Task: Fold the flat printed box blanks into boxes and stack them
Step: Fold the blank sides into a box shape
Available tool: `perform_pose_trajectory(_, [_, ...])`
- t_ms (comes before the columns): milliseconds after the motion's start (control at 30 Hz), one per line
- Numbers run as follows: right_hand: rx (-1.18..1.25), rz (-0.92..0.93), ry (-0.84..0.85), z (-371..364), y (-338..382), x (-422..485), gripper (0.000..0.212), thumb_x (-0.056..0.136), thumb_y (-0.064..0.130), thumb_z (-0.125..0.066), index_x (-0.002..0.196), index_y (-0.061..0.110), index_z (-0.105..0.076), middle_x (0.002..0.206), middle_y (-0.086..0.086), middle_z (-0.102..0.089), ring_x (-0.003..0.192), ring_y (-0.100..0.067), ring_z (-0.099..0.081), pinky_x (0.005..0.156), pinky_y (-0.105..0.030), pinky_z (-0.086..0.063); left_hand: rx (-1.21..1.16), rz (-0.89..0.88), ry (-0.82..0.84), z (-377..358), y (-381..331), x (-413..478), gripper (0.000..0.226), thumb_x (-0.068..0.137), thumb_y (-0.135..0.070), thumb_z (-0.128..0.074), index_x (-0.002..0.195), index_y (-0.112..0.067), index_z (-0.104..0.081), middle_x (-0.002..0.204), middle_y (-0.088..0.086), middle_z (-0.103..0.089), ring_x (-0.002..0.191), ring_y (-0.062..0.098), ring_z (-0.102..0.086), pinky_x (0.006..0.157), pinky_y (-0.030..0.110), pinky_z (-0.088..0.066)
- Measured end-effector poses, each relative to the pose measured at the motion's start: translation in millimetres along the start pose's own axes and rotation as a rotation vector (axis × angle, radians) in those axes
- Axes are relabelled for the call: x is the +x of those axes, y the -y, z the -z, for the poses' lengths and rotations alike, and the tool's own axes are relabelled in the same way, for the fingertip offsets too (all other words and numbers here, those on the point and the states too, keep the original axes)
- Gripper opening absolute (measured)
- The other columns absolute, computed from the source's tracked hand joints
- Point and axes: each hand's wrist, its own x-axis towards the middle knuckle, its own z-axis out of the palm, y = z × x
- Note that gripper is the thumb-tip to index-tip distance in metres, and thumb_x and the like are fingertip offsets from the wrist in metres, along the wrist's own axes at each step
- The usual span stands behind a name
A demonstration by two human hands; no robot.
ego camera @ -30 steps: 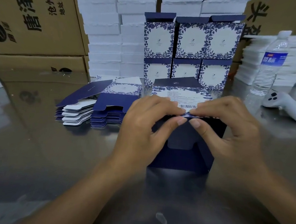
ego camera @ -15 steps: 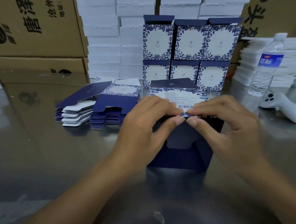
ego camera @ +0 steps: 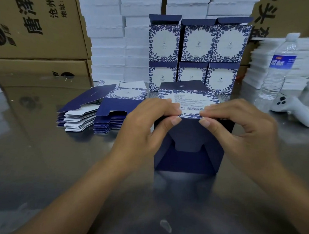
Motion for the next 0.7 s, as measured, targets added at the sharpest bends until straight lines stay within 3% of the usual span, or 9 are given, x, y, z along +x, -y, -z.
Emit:
perform_pose_trajectory(133, [-0.048,0.019,-0.036,6.7,-8.0,-0.3,0.017,0.084,0.022,-0.068,0.084,0.006,-0.073,0.085,-0.002,-0.068,0.079,-0.022,-0.066,0.076,-0.04,-0.051,-0.047,0.024,0.031,4.5,4.6,-0.5,0.019,0.09,-0.021,-0.054,0.102,-0.013,-0.066,0.109,-0.007,-0.064,0.114,0.011,-0.059,0.099,0.024,-0.044])
perform_pose_trajectory(300, [-0.103,0.027,-0.067,4.2,-10.5,-1.9,0.022,0.087,0.023,-0.064,0.08,0.004,-0.073,0.081,-0.001,-0.067,0.077,-0.018,-0.063,0.076,-0.029,-0.049,-0.055,0.053,0.03,9.5,6.3,0.3,0.01,0.089,-0.026,-0.058,0.098,-0.022,-0.062,0.108,-0.013,-0.064,0.115,0.01,-0.06,0.102,0.046,-0.043])
perform_pose_trajectory(500, [-0.093,0.003,-0.061,3.1,-9.9,-1.7,0.02,0.087,0.021,-0.064,0.079,0.004,-0.072,0.079,-0.001,-0.066,0.079,-0.015,-0.061,0.076,-0.024,-0.047,-0.004,0.08,-0.025,7.8,2.3,2.8,0.025,0.086,-0.03,-0.054,0.082,-0.008,-0.065,0.098,-0.015,-0.065,0.103,0.011,-0.064,0.093,0.042,-0.049])
perform_pose_trajectory(633, [-0.085,0.003,-0.036,7.7,-14.0,0.6,0.02,0.087,0.023,-0.064,0.085,0.004,-0.073,0.087,-0.001,-0.068,0.082,-0.015,-0.063,0.08,-0.029,-0.049,-0.06,0.125,0.008,10.5,2.6,3.7,0.007,0.086,-0.03,-0.061,0.082,-0.024,-0.06,0.099,-0.019,-0.065,0.107,0.006,-0.062,0.097,0.038,-0.047])
perform_pose_trajectory(700, [-0.093,-0.022,-0.021,11.2,-18.7,1.3,0.023,0.088,0.024,-0.061,0.091,0.004,-0.072,0.096,-0.003,-0.068,0.089,-0.013,-0.063,0.086,-0.026,-0.048,-0.089,0.161,0.014,13.6,6.3,3.1,0.003,0.087,-0.025,-0.062,0.086,-0.028,-0.062,0.103,-0.017,-0.066,0.111,0.005,-0.06,0.102,0.042,-0.043])
